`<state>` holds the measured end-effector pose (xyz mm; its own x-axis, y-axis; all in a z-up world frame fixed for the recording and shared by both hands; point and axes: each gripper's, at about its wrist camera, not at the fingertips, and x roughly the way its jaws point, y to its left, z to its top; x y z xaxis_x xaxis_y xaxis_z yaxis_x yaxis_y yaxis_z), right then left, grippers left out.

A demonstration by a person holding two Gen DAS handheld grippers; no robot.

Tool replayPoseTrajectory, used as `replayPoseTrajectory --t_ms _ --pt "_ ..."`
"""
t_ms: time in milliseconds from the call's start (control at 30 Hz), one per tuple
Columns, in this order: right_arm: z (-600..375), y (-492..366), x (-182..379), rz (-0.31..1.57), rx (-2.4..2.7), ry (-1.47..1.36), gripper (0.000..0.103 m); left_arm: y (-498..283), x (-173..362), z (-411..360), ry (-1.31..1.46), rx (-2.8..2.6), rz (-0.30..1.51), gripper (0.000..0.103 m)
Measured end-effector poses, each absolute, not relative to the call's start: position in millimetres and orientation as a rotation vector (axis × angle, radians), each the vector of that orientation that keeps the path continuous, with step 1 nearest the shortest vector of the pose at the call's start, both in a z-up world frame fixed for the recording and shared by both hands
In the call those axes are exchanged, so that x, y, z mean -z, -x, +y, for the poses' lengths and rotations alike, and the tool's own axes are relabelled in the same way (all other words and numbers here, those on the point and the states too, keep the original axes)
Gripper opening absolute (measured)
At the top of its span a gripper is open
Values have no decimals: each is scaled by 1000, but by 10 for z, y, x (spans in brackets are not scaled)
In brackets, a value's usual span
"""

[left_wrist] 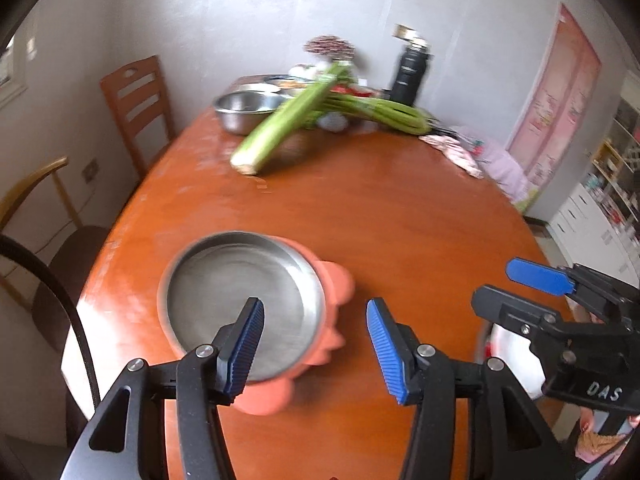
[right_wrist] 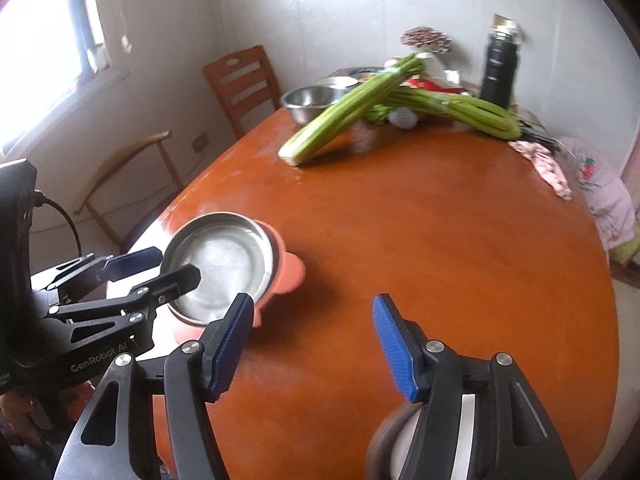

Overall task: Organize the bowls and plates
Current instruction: 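Carry the bowl stack with the right gripper over the steel pan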

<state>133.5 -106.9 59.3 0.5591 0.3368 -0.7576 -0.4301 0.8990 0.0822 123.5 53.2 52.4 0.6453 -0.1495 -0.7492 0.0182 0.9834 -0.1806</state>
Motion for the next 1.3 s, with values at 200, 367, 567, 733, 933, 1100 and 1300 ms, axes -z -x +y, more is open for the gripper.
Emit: replayPoseTrajectory --t_ms 200,367,567,733,933,1100,1300 --pt "-1697 -1178 -592 870 -374 75 67 -1187 -550 -49 121 188 876 54" --pt "-2162 -1051 -503 883 -316 54 68 -1156 -481 -475 100 272 906 54" --pt "-2612 -992 -315 923 -256 13 68 -1162 -321 -846 93 342 964 54" --pt "-2759 -1005 -125 969 -248 -11 68 -1203 -190 -1025 90 365 1011 54" --pt "-2820 -1029 114 1036 -261 -37 68 -1239 -4 -1105 76 353 1057 54" --pt "-2825 -1034 245 1076 -275 -55 68 -1307 130 -1150 72 349 1096 54" --pt "-2744 -1031 326 1116 -329 -76 68 -1359 242 -1180 85 357 1129 54"
